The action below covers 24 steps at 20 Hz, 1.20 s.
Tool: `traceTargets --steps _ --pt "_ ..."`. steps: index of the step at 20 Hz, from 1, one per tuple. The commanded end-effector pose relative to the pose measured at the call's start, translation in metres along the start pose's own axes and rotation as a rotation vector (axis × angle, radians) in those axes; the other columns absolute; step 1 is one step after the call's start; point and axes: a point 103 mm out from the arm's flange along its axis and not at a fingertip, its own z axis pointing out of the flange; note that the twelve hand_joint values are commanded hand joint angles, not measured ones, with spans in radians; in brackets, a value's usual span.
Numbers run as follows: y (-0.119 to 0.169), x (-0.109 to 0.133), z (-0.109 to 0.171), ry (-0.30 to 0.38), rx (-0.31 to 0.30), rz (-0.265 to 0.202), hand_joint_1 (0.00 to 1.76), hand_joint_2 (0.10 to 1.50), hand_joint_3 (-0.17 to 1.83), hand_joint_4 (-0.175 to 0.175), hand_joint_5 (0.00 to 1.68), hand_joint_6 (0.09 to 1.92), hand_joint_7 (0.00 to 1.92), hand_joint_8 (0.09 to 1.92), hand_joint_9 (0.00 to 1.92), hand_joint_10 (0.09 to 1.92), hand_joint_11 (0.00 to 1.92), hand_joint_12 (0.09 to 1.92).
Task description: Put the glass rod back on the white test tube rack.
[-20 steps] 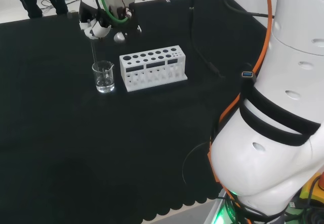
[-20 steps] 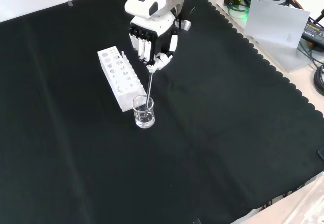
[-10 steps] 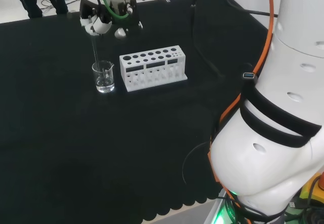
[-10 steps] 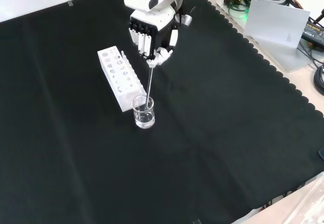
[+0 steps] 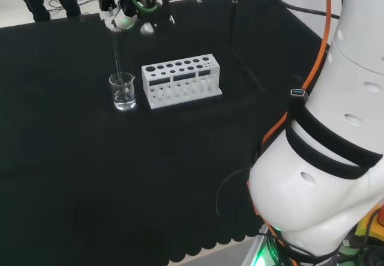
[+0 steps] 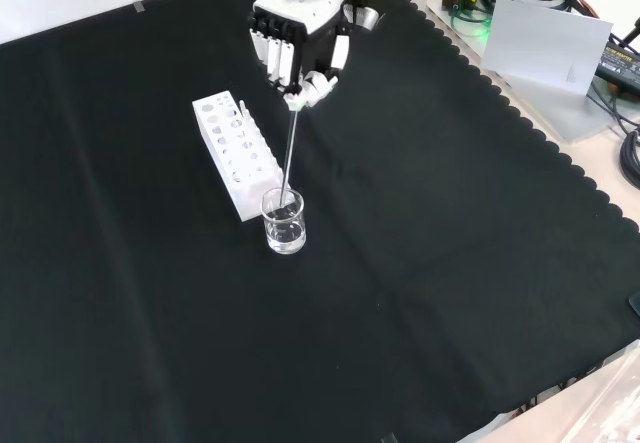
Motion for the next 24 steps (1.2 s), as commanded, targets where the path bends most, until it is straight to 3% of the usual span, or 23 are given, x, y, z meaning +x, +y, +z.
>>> traceTargets --steps 1,4,6,7,9,24 --pt "-0.009 -0.002 -0.023 0.003 -0.018 0.001 1.32 0.67 0.70 -0.175 1.23 0.50 1.23 1.06 1.69 0.71 1.67 0.79" --pt "-0.013 -0.004 -0.026 0.002 -0.036 0.006 1.32 0.67 0.70 -0.175 1.22 0.50 1.23 1.06 1.69 0.71 1.67 0.79" --pt "-0.009 0.008 -0.027 -0.001 -0.057 0.013 1.32 0.67 0.70 -0.175 1.23 0.50 1.23 1.06 1.69 0.71 1.67 0.79" --pt "-0.023 -0.030 -0.047 -0.007 -0.079 0.061 1.32 0.67 0.70 -0.175 1.23 0.50 1.23 1.06 1.69 0.71 1.67 0.79" --pt "-0.030 -0.051 -0.057 0.001 -0.097 0.086 1.32 0.67 0.70 -0.175 1.23 0.50 1.23 1.06 1.69 0.71 1.67 0.79" --pt "-0.050 -0.094 -0.071 -0.025 -0.101 0.177 1.32 0.67 0.70 -0.175 1.23 0.49 1.23 1.06 1.69 0.71 1.66 0.79"
